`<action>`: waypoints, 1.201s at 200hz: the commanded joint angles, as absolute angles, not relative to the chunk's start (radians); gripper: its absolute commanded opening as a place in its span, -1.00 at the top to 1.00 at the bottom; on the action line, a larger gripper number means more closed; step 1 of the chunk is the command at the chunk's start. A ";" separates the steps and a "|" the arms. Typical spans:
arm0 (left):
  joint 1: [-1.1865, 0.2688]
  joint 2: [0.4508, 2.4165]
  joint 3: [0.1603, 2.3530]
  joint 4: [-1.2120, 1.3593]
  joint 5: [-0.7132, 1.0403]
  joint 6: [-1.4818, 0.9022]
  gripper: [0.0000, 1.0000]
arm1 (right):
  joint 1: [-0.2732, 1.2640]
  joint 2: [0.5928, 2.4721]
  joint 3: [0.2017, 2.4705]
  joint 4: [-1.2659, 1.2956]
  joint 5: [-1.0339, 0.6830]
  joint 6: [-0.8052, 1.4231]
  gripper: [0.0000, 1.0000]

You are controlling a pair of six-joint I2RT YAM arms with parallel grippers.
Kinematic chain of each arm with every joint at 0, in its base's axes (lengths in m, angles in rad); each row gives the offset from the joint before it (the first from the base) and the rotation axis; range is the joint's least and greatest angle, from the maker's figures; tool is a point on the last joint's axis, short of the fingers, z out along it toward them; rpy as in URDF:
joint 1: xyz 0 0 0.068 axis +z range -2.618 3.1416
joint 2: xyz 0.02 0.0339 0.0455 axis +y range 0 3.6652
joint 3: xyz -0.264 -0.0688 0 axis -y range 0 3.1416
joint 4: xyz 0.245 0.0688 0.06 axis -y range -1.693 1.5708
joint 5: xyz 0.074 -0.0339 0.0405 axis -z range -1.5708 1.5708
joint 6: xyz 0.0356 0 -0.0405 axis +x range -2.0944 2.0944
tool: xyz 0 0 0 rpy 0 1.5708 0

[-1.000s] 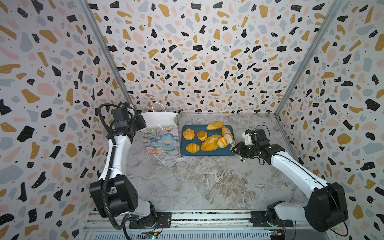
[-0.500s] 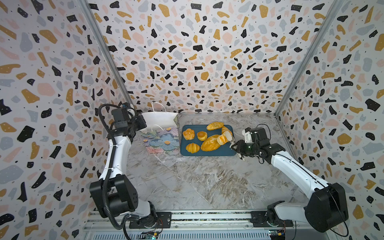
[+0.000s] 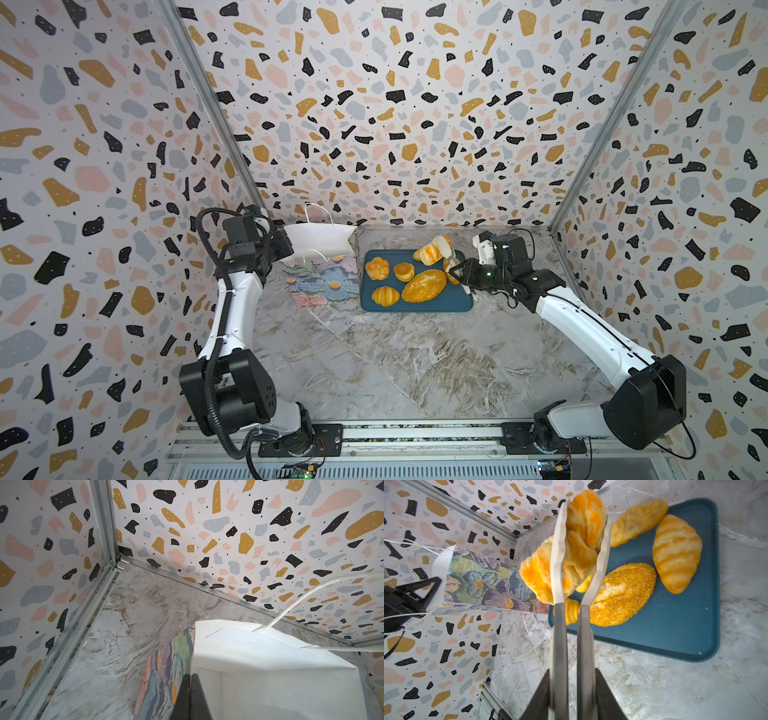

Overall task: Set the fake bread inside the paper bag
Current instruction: 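Lift the braided bread off the teal tray with the right gripper's tongs, then carry the bread in the tongs over the paper bag held by the left gripper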

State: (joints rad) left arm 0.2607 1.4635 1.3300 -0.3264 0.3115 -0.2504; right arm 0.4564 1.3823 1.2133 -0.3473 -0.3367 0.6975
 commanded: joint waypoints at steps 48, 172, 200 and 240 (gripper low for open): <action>0.262 1.447 1.309 -0.282 0.348 -0.261 1.00 | 0.556 1.443 1.407 -0.305 -0.280 0.701 0.40; 0.262 1.444 1.307 -0.278 0.362 -0.265 1.00 | 0.702 1.586 1.665 -0.298 -0.201 0.665 0.43; 0.262 1.443 1.306 -0.275 0.365 -0.268 1.00 | 0.728 1.619 1.730 -0.314 -0.192 0.653 0.44; 0.262 1.438 1.302 -0.274 0.349 -0.267 1.00 | 0.762 1.646 1.794 -0.317 -0.162 0.637 0.46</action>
